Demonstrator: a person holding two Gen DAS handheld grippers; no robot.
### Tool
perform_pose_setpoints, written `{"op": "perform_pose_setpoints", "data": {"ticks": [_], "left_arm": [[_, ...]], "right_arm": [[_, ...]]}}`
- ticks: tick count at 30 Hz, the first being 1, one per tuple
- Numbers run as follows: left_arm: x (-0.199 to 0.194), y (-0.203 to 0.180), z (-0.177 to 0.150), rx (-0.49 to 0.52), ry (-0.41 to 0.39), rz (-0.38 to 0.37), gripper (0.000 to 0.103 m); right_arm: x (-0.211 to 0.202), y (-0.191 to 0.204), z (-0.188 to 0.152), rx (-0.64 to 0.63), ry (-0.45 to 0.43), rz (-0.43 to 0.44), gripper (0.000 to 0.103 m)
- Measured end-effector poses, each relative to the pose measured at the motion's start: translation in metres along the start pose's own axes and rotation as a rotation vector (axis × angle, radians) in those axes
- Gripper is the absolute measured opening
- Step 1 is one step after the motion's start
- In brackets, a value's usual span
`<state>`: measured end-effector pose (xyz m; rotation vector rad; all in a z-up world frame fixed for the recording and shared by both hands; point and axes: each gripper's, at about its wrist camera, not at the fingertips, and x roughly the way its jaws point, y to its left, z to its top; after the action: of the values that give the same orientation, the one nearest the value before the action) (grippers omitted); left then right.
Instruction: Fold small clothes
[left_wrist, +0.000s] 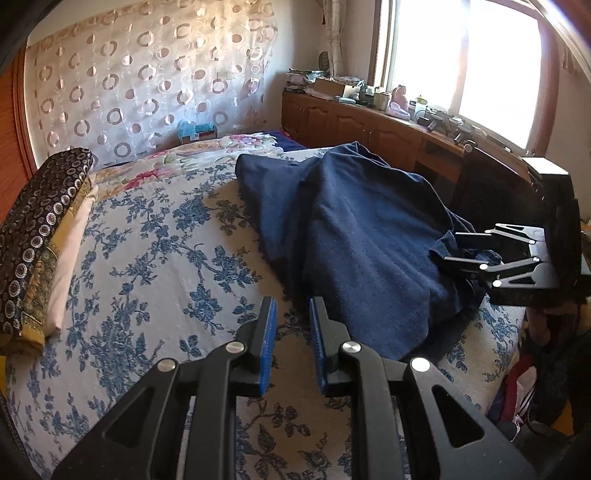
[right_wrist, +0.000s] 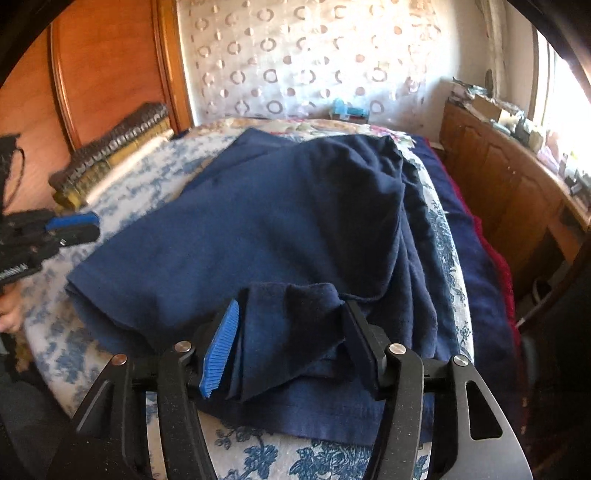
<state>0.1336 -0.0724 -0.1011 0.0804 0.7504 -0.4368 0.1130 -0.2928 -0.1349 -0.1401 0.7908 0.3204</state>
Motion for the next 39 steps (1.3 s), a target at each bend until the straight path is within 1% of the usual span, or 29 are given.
{"op": "perform_pose_setpoints", "data": {"ticks": [2, 4, 5, 6, 8, 11, 13, 14, 15, 16, 20, 22, 23, 24, 25, 30, 34, 36, 39], "left_arm": [[0.000, -0.001, 0.000, -0.003, -0.005, -0.004, 0.017], [-0.001, -0.004, 0.001, -0.001, -0.009, -0.003, 0.017], [-0.001, -0.004, 0.001, 0.000, -0.011, -0.002, 0.017], [-0.001, -0.005, 0.001, 0.001, -0.011, -0.002, 0.017], [-0.002, -0.006, 0.000, 0.002, -0.012, -0.004, 0.017], [-0.004, -0.008, 0.001, 0.003, -0.017, -0.013, 0.017], [-0.006, -0.012, 0.000, 0.006, -0.021, -0.020, 0.017], [-0.006, -0.013, 0.000, 0.007, -0.022, -0.024, 0.017], [-0.006, -0.015, 0.000, 0.008, -0.022, -0.028, 0.017], [-0.006, -0.017, 0.000, 0.008, -0.022, -0.032, 0.017], [-0.002, -0.020, 0.000, 0.001, -0.015, -0.056, 0.017], [0.000, -0.021, 0.000, -0.003, -0.009, -0.062, 0.017], [0.000, -0.021, 0.000, -0.004, -0.006, -0.066, 0.022], [0.001, -0.022, 0.000, -0.007, -0.001, -0.075, 0.026], [0.003, -0.022, 0.000, -0.007, 0.003, -0.081, 0.027], [0.010, -0.028, -0.004, -0.007, 0.032, -0.112, 0.037], [0.016, -0.036, -0.008, 0.012, 0.059, -0.117, 0.039], [0.020, -0.037, -0.009, 0.012, 0.072, -0.116, 0.039], [0.024, -0.036, -0.010, 0.005, 0.083, -0.113, 0.039]], "right_arm": [[0.003, 0.002, -0.003, -0.014, 0.006, -0.018, 0.058], [0.001, 0.001, -0.008, -0.019, 0.000, -0.015, 0.033], [0.000, 0.000, -0.009, -0.023, 0.000, -0.006, 0.009], [-0.002, -0.002, -0.011, -0.024, -0.008, 0.005, 0.006], [-0.016, -0.010, -0.013, -0.009, -0.050, 0.039, 0.004], [-0.042, -0.024, -0.015, 0.043, -0.119, 0.043, 0.004], [-0.060, -0.036, -0.018, 0.076, -0.158, 0.026, 0.003], [-0.068, -0.042, -0.020, 0.083, -0.177, -0.002, 0.003], [-0.075, -0.048, -0.023, 0.091, -0.189, -0.031, 0.003], [-0.077, -0.052, -0.025, 0.103, -0.186, -0.034, 0.003], [-0.069, -0.061, -0.035, 0.132, -0.134, -0.045, 0.004], [-0.063, -0.061, -0.039, 0.140, -0.113, -0.063, 0.011], [-0.062, -0.061, -0.040, 0.141, -0.107, -0.071, 0.029], [-0.062, -0.062, -0.041, 0.146, -0.105, -0.081, 0.049], [-0.063, -0.064, -0.041, 0.153, -0.117, -0.080, 0.053], [-0.061, -0.067, -0.039, 0.163, -0.124, -0.085, 0.055], [-0.058, -0.067, -0.039, 0.154, -0.113, -0.090, 0.057], [-0.056, -0.067, -0.040, 0.162, -0.112, -0.080, 0.058], [-0.057, -0.064, -0.038, 0.169, -0.130, -0.066, 0.059]]}}
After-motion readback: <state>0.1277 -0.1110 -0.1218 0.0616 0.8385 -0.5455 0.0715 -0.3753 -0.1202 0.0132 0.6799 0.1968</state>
